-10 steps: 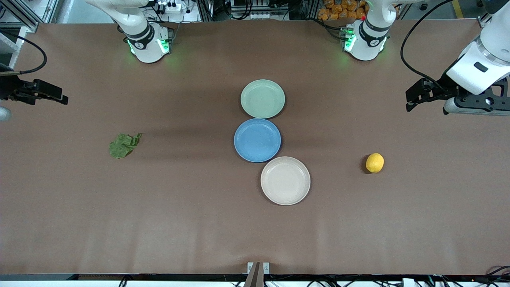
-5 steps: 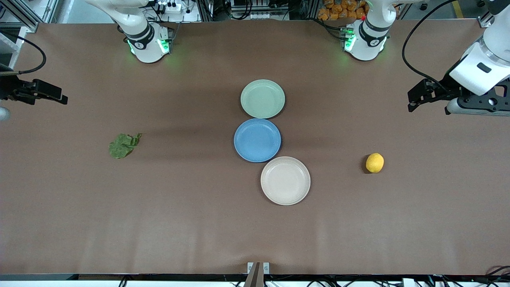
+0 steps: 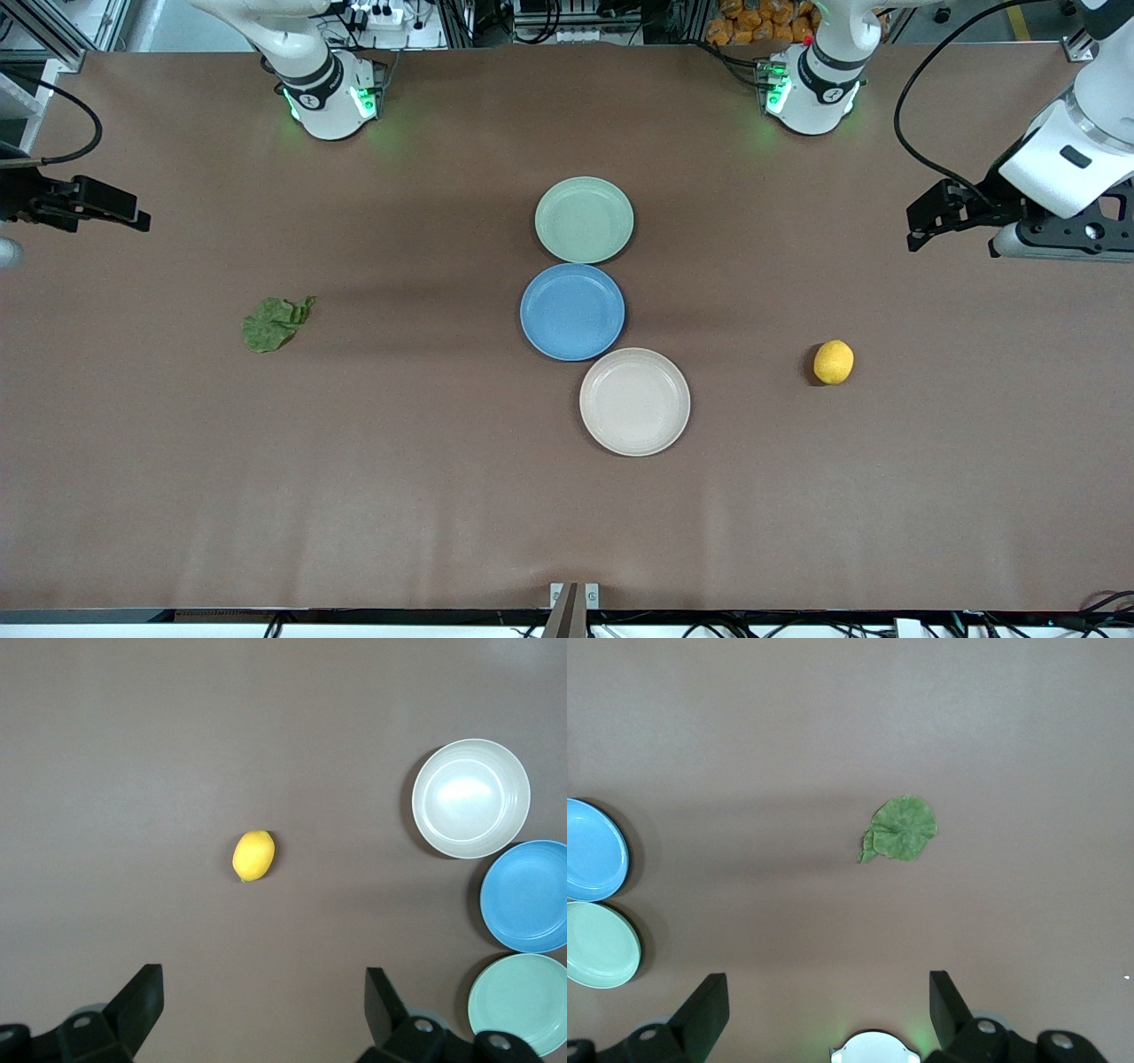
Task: Pick lemon and lettuce from plates
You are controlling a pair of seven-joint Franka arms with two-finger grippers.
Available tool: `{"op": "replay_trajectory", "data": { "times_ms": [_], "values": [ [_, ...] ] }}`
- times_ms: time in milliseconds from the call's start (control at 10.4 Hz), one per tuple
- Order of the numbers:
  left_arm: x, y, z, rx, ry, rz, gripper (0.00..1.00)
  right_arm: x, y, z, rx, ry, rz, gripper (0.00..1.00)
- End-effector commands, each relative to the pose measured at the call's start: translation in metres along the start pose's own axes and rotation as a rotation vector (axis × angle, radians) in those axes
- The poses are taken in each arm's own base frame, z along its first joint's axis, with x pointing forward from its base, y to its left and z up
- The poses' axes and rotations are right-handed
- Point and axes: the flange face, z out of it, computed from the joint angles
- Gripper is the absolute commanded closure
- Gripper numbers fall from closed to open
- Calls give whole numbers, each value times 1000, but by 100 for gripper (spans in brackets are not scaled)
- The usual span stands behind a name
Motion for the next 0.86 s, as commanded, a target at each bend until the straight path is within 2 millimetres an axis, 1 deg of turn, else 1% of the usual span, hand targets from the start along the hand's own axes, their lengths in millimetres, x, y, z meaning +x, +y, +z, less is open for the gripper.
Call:
{"op": "replay_trajectory", "data": {
  "times_ms": [0, 287, 575, 766],
  "values": [
    [4, 5, 1, -26, -1, -7, 0, 0, 3, -3, 20, -6, 0, 0],
    [4, 2, 1, -27, -3, -11, 0, -3, 3, -3, 20, -4, 0, 0],
    [5, -1, 2, -27, -4, -14, 0, -4, 11, -1, 24, 5, 15, 0],
    [6, -1, 5, -27, -9, -16, 0, -3, 9, 0, 23, 3, 12, 0]
  ]
}}
